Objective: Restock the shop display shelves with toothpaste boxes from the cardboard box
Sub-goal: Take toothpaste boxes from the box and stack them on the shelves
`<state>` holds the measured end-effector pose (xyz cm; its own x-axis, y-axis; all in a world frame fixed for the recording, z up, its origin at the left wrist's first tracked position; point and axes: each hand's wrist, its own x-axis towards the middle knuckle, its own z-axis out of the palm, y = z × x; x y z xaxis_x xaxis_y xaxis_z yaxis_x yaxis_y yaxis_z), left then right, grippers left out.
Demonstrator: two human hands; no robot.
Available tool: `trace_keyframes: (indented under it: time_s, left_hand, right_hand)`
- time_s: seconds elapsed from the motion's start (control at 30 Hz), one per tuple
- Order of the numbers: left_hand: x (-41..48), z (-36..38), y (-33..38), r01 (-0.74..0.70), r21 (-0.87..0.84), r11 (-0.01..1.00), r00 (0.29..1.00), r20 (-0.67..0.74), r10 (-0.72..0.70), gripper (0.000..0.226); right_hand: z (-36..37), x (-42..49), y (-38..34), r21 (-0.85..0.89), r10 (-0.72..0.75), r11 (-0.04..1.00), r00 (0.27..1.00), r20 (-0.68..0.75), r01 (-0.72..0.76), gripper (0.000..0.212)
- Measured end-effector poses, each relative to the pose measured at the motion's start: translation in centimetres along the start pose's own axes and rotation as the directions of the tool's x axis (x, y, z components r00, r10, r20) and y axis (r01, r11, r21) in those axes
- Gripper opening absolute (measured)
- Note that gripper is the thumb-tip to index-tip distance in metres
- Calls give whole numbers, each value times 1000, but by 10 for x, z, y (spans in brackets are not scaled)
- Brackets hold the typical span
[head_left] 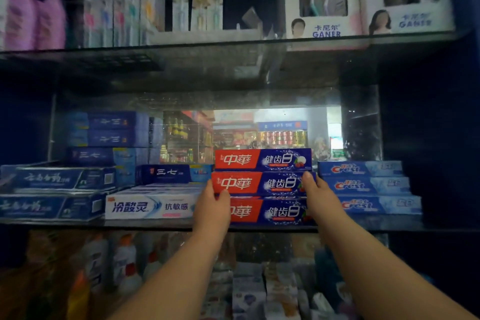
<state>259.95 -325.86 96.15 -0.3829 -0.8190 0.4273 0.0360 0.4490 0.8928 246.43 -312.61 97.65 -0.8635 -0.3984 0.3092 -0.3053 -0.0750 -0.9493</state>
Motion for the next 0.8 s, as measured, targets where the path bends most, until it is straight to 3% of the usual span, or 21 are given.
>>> trace_keyframes:
  time_s: [0.27,0.6,0.8]
  left_hand:
    - [5,8,-3,20,-40,999,999,37,-19,45]
    - [16,-6,2,-45,-10,999,995,83,45,33]
    - [39,-13,34,-69,-33,997,994,84,71,57]
  right_hand:
    - [-1,5,3,-70,-26,997,999,-44,23,46]
    - [-5,15,8,6,-4,1000,1000,0,4,53]
    - [-11,29,-14,-83,-119,990,993,-7,118,65]
